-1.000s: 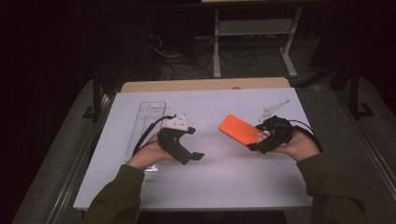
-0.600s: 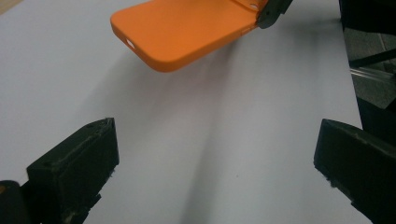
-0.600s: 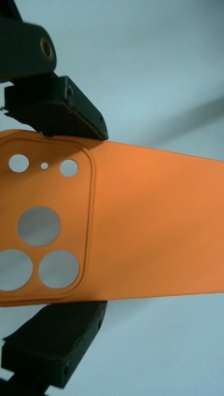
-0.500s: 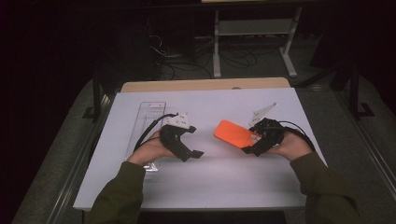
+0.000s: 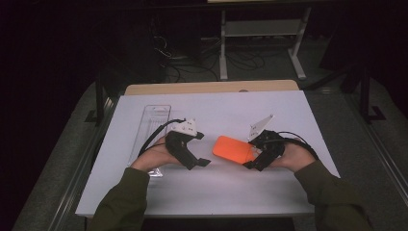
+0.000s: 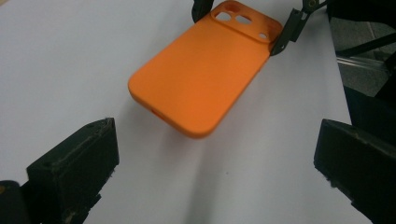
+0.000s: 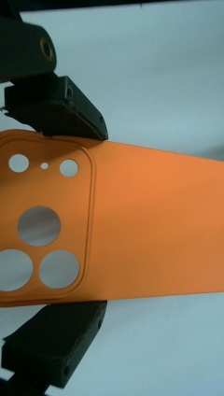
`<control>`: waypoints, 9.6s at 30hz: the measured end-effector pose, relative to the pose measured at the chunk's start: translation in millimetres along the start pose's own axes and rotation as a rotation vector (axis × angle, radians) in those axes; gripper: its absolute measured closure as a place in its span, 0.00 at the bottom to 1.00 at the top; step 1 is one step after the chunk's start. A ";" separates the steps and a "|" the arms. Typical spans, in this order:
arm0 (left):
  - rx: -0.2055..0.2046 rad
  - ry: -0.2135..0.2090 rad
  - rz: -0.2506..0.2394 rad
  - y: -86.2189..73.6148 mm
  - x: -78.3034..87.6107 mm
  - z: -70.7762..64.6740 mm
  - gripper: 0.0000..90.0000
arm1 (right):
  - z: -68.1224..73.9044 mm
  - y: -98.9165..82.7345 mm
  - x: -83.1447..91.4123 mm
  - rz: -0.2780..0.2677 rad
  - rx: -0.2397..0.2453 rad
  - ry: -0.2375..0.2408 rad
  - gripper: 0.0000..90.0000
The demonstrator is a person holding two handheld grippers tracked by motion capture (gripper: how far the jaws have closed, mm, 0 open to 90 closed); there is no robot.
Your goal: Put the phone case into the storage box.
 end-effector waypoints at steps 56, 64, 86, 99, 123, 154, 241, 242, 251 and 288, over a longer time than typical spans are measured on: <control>-0.146 -0.131 0.140 -2.7 -39.3 -31.0 0.00 | 49.0 31.9 -9.0 -0.056 0.164 0.183 0.17; -0.161 -0.139 0.171 -4.7 -44.3 -33.1 0.00 | 53.9 33.2 -7.9 -0.041 0.145 0.201 0.17; -0.167 -0.143 0.189 -7.0 -46.2 -33.8 0.14 | 48.8 36.9 -4.0 -0.096 0.134 0.237 0.16; -0.165 -0.124 0.161 -2.4 -43.2 -33.2 0.16 | 49.3 34.5 -0.1 -0.136 0.139 0.169 0.05; -0.013 0.025 0.186 -8.3 -43.1 -14.4 0.16 | 21.1 23.7 17.6 -0.221 -0.028 0.093 0.00; 0.228 0.322 0.138 -10.9 -33.8 9.6 0.16 | 12.3 0.0 2.2 -0.293 -0.478 -0.259 0.00; 0.259 0.270 0.166 -17.0 -23.9 14.4 0.16 | 21.6 -11.7 -15.5 -0.227 0.007 -0.608 0.00; 0.260 0.271 0.164 -16.8 -24.2 14.3 0.16 | 21.8 -11.5 -15.6 -0.232 0.006 -0.608 0.00; 0.244 0.266 0.175 -17.2 -24.0 14.4 0.16 | 20.0 -12.3 -13.9 -0.204 0.101 -0.665 0.00; 0.257 0.262 0.154 -15.3 -27.3 12.0 0.16 | 27.3 -7.2 -13.4 -0.156 0.336 -0.798 0.00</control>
Point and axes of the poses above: each handheld gripper's, and its own axes: x roughly backward along the jaws, y roughly out of its top, z roughly to its left, the point moved 6 cm from there along -x, roughly forward along the jaws, and after that the axes turned 5 degrees about -y, right-handed, at the moved point
